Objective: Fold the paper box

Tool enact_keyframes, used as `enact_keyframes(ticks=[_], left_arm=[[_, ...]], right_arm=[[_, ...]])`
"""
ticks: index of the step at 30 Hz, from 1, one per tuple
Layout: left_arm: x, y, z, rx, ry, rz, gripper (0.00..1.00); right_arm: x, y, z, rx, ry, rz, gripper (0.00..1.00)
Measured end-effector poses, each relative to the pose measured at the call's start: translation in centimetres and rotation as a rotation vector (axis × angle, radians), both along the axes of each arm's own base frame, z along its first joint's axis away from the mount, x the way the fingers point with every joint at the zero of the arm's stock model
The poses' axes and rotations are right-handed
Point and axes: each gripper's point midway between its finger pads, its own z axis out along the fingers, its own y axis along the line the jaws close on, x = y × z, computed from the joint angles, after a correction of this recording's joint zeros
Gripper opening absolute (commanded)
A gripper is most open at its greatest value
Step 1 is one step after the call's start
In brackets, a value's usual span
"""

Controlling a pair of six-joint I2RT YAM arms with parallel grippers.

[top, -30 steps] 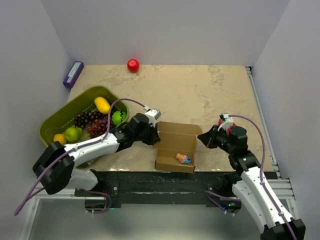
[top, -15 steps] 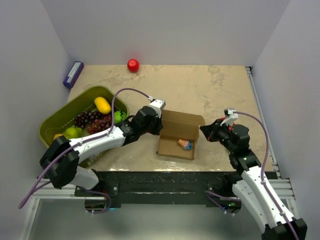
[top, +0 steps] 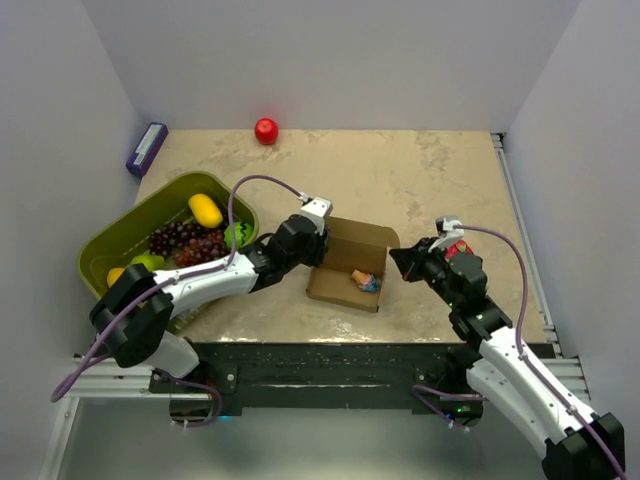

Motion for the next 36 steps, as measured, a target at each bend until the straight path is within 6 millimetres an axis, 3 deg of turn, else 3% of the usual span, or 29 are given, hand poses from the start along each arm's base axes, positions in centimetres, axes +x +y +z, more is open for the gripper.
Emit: enact_keyframes(ticks=[11, 17, 26, 30, 36], left_arm=[[-1.1, 0.6, -1.6, 0.007, 0.065, 0.018, 0.46], [-1.5, 1.5, -0.8, 0.013, 0.065, 0.042, 0.45], [-1.8, 1.9, -0.1, 0.016, 0.055, 0.05, 0.28], [-2.5, 1.9, -0.5, 0.046, 0.061, 0.051, 0.14], [-4.1, 1.3, -0.9, 0.088, 0.055, 0.044, 0.08]], right_arm=[[-0.5, -0.7, -0.7, -0.04, -0.015, -0.012, 0.0], [-0.5, -0.8, -1.2, -0.055, -0.012, -0.012, 0.0], [-0.5, -0.9, -1.5, -0.065, -0.005, -0.014, 0.0], [-0.4, -0.9, -1.5, -0.069, -0.005, -0.018, 0.0], [-0.3, -1.1, -1.6, -0.078, -0.007, -0.025, 0.0]])
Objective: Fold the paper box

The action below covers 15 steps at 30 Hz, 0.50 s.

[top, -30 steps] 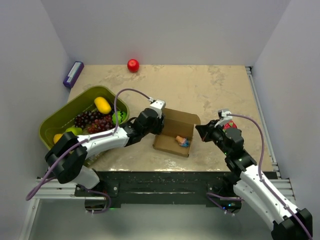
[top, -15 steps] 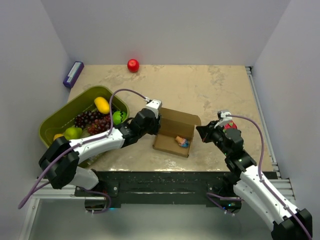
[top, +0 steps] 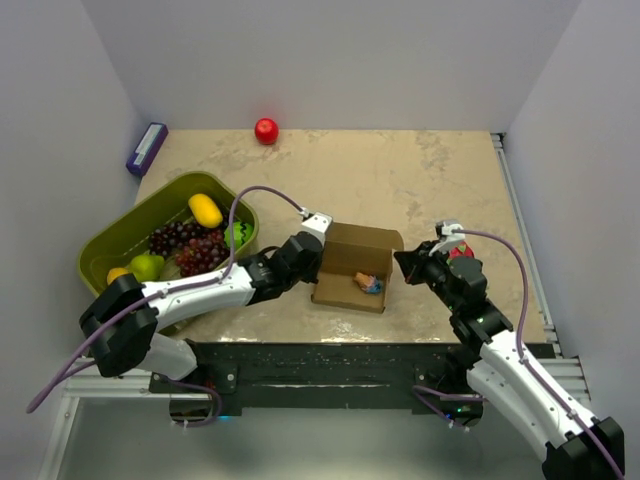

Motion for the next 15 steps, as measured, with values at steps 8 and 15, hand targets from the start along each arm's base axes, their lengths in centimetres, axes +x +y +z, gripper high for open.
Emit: enact_keyframes(ticks=[8, 15], left_arm=[[-0.4, 0.1, -0.6, 0.005, -0.013, 0.054, 0.04], [-0.7, 0.2, -1.0, 0.023, -0.024, 0.064, 0.04]], right_arm=[[-0.1, -0.2, -0.1, -0.002, 0.007, -0.009, 0.32], [-1.1, -1.2, -0.4, 0.029, 0.051, -0.061, 0.64]])
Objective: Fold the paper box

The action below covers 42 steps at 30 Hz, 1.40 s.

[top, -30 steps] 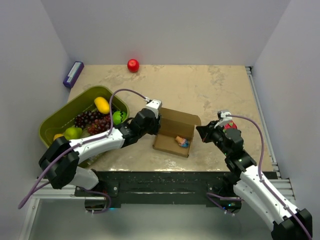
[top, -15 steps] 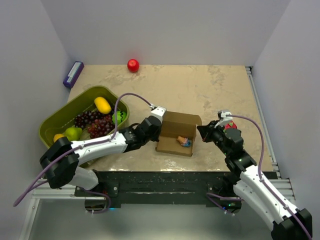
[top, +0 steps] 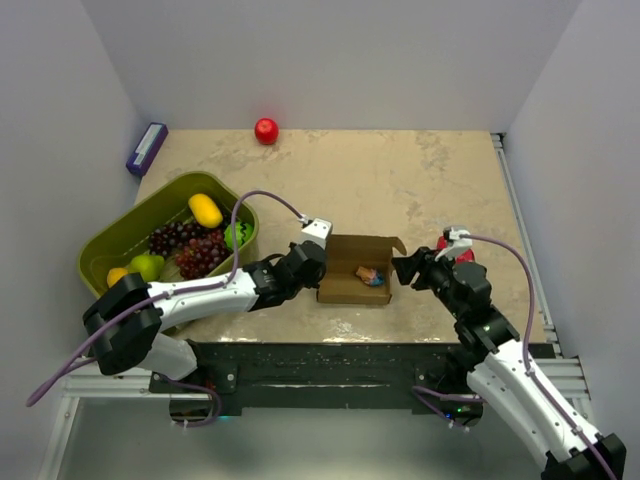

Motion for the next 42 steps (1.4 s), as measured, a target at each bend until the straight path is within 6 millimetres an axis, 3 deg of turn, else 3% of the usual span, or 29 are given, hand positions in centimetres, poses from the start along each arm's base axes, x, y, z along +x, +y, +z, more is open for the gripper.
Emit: enact_keyframes(ticks=[5, 8, 11, 16, 24, 31, 42], left_arm=[[0.0, 0.0, 0.0, 0.004, -0.006, 0.002, 0.05], [0.0, 0.0, 0.1, 0.006, -0.008, 0.002, 0.05], [0.0, 0.1, 0.1, 0.011, -0.01, 0.0, 0.05], [0.0, 0.1, 0.1, 0.012, -0.011, 0.0, 0.05], [-0.1, -0.1, 0.0, 0.015, -0.01, -0.003, 0.07], [-0.3, -0.3, -0.7, 0.024, 0.004, -0.002, 0.07], [-0.8, -0.7, -1.0, 0.01, 0.016, -0.001, 0.07]], right_arm=[[-0.7, -0.5, -0.1, 0.011, 0.022, -0.02, 0.65], [-1.0, -0.6, -0.5, 0.012, 0.043, -0.022, 0.52], [-1.0, -0.4, -0.8, 0.017, 0.061, -0.017, 0.46], [-0.9, -0.2, -1.3, 0.023, 0.088, -0.019, 0.46], [-1.6, 0.5, 0.0, 0.102, 0.063, 0.003, 0.41], [-2.4, 0.8, -2.0, 0.131, 0.116, 0.007, 0.4], [-2.4, 1.4, -3.0, 0.141, 0.158, 0.013, 0.38]])
